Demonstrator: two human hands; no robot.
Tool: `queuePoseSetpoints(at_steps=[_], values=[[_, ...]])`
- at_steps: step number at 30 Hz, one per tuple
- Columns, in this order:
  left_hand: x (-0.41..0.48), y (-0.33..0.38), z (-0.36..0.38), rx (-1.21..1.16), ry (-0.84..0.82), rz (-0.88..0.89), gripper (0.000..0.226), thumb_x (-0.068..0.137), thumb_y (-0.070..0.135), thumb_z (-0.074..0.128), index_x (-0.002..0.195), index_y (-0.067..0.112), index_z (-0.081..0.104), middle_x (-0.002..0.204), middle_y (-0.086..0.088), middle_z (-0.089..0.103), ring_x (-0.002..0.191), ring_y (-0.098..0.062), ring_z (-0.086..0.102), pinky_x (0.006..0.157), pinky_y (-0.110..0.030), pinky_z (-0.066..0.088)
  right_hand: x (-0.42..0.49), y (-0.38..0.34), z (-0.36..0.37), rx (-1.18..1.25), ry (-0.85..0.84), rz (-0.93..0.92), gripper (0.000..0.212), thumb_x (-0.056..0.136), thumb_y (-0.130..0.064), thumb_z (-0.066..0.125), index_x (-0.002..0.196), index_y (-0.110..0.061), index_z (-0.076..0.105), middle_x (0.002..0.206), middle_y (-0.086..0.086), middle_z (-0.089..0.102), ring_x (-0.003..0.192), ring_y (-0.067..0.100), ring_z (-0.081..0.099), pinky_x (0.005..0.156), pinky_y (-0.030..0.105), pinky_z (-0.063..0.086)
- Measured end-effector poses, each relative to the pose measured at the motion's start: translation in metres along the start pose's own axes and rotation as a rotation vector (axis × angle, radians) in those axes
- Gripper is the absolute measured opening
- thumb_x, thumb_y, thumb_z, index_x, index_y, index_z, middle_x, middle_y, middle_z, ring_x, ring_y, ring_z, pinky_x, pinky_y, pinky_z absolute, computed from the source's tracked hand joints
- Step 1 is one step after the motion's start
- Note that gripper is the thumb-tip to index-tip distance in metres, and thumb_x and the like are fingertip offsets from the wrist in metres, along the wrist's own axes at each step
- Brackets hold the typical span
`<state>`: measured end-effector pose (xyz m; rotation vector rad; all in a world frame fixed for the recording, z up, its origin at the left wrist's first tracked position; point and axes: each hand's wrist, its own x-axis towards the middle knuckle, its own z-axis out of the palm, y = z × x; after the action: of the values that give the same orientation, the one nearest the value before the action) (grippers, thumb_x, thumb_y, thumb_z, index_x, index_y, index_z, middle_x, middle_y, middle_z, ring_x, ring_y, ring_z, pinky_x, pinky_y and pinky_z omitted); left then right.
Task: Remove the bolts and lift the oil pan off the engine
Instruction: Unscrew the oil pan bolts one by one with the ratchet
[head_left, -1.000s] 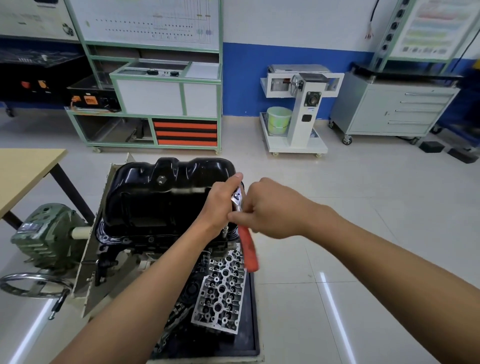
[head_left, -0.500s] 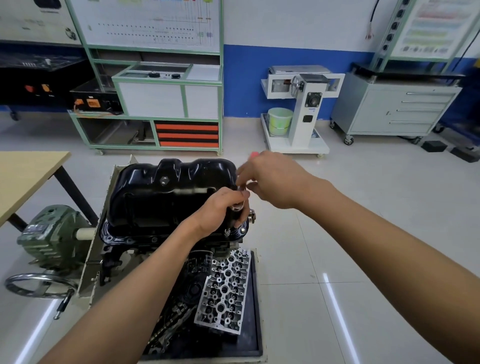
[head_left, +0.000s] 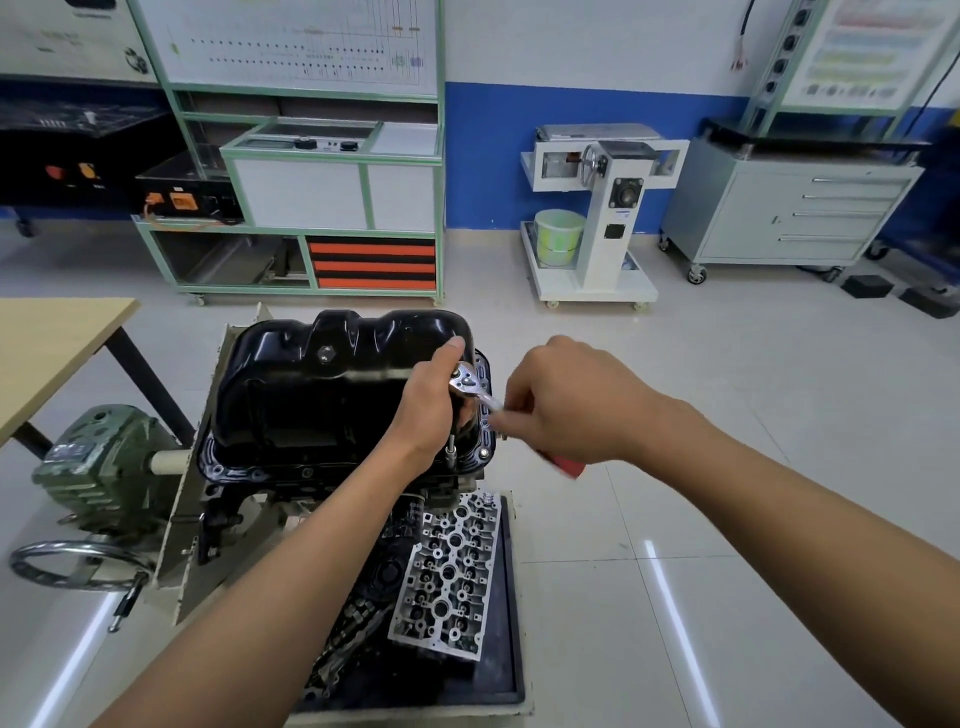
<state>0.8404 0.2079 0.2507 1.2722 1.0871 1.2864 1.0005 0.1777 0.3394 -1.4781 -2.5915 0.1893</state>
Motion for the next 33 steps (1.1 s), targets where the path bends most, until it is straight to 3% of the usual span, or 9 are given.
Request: queuePoseSetpoints(at_steps=[3, 6, 8, 11, 14, 18, 22, 28, 33], values=[[-0.003, -0.001, 0.006, -0.048, 0.037, -0.002, 0.056, 0.092, 0.049, 0.043, 0.053, 0.009, 0.041, 0.049, -0.006, 0.038, 0.048, -0.018, 0.032, 0.052, -0.031, 0.031, -0.006, -0.018, 0.008, 0.063, -0.023, -0.024, 0.049, 0.086, -0.052, 0.066, 0.053, -0.016, 0.060, 0.044, -0.005, 0.049, 0.046, 0.009, 0.047, 0.046, 0.026, 0.032], [-0.004, -0.004, 0.005, -0.089, 0.043, -0.011, 0.056, 0.103, 0.038, 0.044, 0.052, 0.014, 0.040, 0.048, 0.001, 0.039, 0.047, -0.013, 0.033, 0.054, -0.031, 0.032, -0.004, -0.025, 0.008, 0.107, -0.075, -0.044, 0.052, 0.086, -0.050, 0.070, 0.048, -0.023, 0.046, 0.037, -0.005, 0.042, 0.040, 0.010, 0.041, 0.045, 0.024, 0.027], [-0.002, -0.001, 0.000, -0.061, 0.007, 0.007, 0.056, 0.103, 0.036, 0.044, 0.052, 0.013, 0.049, 0.050, -0.003, 0.046, 0.048, -0.013, 0.041, 0.055, -0.028, 0.038, 0.002, -0.020, 0.001, 0.160, -0.144, -0.025, 0.050, 0.085, -0.049, 0.073, 0.047, -0.020, 0.056, 0.038, -0.007, 0.049, 0.040, 0.010, 0.044, 0.046, 0.024, 0.030], [0.001, 0.007, -0.013, -0.011, -0.135, 0.035, 0.052, 0.094, 0.043, 0.046, 0.055, 0.011, 0.058, 0.052, -0.012, 0.051, 0.052, -0.024, 0.048, 0.058, -0.029, 0.043, 0.011, -0.007, -0.013, 0.104, -0.171, -0.012, 0.031, 0.082, -0.042, 0.078, 0.065, -0.017, 0.074, 0.052, -0.004, 0.063, 0.047, 0.008, 0.052, 0.050, 0.028, 0.043], [0.001, 0.008, -0.020, 0.095, -0.323, 0.062, 0.062, 0.094, 0.053, 0.047, 0.058, 0.004, 0.058, 0.051, -0.013, 0.052, 0.055, -0.028, 0.045, 0.065, -0.035, 0.041, 0.026, 0.004, -0.019, -0.079, -0.077, -0.038, 0.008, 0.086, -0.027, 0.074, 0.080, -0.024, 0.077, 0.072, 0.000, 0.067, 0.074, 0.023, 0.063, 0.059, 0.030, 0.044], [0.003, 0.009, -0.013, 0.156, -0.447, 0.047, 0.072, 0.087, 0.060, 0.049, 0.057, -0.005, 0.053, 0.054, -0.016, 0.049, 0.053, -0.028, 0.042, 0.060, -0.029, 0.041, 0.053, 0.006, -0.012, -0.139, 0.032, -0.112, 0.031, 0.086, -0.007, 0.062, 0.102, -0.029, 0.076, 0.105, 0.002, 0.070, 0.095, 0.026, 0.062, 0.067, 0.031, 0.042], [0.007, 0.009, -0.009, 0.087, -0.353, 0.029, 0.067, 0.088, 0.061, 0.046, 0.051, 0.006, 0.048, 0.047, -0.011, 0.042, 0.048, -0.022, 0.040, 0.057, -0.025, 0.040, 0.054, 0.006, 0.000, -0.050, 0.096, -0.187, 0.031, 0.088, -0.004, 0.058, 0.109, -0.019, 0.076, 0.124, -0.006, 0.069, 0.107, 0.025, 0.061, 0.076, 0.036, 0.049], [0.011, 0.003, -0.003, 0.028, -0.057, -0.040, 0.071, 0.095, 0.064, 0.032, 0.043, 0.018, 0.050, 0.046, -0.005, 0.045, 0.046, -0.020, 0.040, 0.049, -0.026, 0.037, 0.032, 0.015, -0.009, -0.096, 0.070, 0.002, 0.017, 0.092, -0.036, 0.060, 0.089, -0.027, 0.074, 0.089, 0.003, 0.068, 0.085, 0.026, 0.062, 0.064, 0.032, 0.047], [0.010, 0.002, 0.007, 0.020, -0.006, 0.005, 0.075, 0.091, 0.062, 0.042, 0.050, -0.001, 0.044, 0.052, -0.014, 0.042, 0.051, -0.025, 0.036, 0.057, -0.035, 0.032, 0.008, -0.008, -0.013, 0.027, -0.079, 0.046, 0.050, 0.085, -0.050, 0.070, 0.046, -0.024, 0.053, 0.048, -0.007, 0.048, 0.051, 0.012, 0.050, 0.048, 0.026, 0.032]])
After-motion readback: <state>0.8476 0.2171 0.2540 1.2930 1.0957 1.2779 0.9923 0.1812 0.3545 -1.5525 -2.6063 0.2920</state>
